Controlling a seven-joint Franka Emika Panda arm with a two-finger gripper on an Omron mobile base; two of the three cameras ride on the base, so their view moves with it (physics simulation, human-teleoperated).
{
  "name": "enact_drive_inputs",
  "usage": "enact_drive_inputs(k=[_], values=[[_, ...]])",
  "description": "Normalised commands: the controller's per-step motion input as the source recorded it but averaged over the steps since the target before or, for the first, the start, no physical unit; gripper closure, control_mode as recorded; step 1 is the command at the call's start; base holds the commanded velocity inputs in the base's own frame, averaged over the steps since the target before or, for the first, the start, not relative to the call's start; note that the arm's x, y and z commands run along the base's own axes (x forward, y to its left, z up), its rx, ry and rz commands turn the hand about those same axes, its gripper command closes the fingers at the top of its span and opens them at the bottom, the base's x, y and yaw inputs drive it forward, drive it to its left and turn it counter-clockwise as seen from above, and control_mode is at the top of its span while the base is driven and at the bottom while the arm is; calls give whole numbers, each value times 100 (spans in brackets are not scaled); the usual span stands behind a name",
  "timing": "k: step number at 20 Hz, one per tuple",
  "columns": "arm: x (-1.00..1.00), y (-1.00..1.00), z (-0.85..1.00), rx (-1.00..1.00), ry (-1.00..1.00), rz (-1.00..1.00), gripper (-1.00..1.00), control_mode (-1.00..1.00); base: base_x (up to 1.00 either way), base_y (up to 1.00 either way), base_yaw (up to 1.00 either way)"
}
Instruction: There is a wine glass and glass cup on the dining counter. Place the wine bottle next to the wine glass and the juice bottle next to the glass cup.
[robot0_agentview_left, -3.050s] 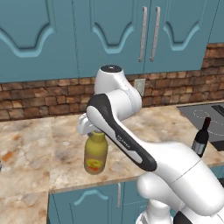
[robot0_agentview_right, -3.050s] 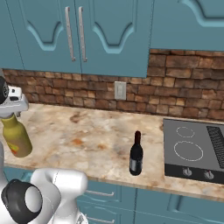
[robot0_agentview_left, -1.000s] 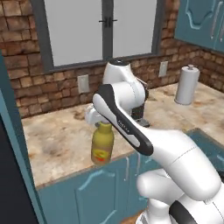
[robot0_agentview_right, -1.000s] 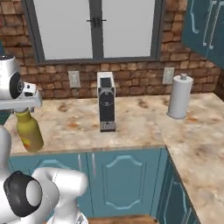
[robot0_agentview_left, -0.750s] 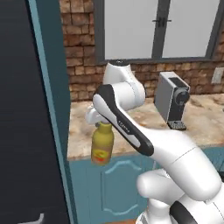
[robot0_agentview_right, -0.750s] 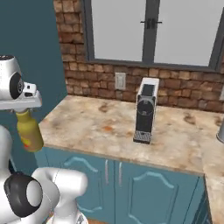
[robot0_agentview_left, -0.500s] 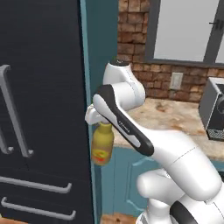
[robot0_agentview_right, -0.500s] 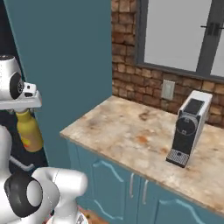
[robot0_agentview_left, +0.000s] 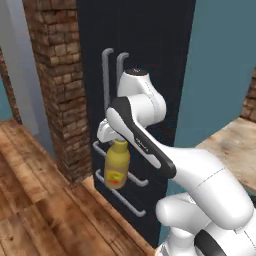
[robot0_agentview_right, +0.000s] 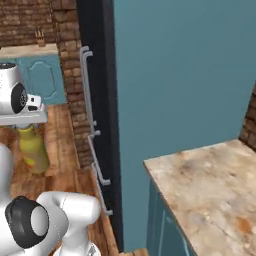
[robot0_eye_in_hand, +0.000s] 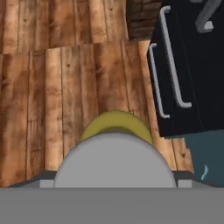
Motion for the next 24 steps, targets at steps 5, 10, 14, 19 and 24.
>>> enact_drive_inputs(k=[5, 10, 14, 19, 24], values=[[0, 0, 0, 0, 0, 0, 100, 100, 0, 0, 98], [0, 0, 0, 0, 0, 0, 100, 100, 6, 0, 82], [0, 0, 0, 0, 0, 0, 100, 100, 32, 0, 29], [0, 0, 0, 0, 0, 0, 100, 100, 62, 0, 19], [0, 0, 0, 0, 0, 0, 100, 100, 84, 1, 8]])
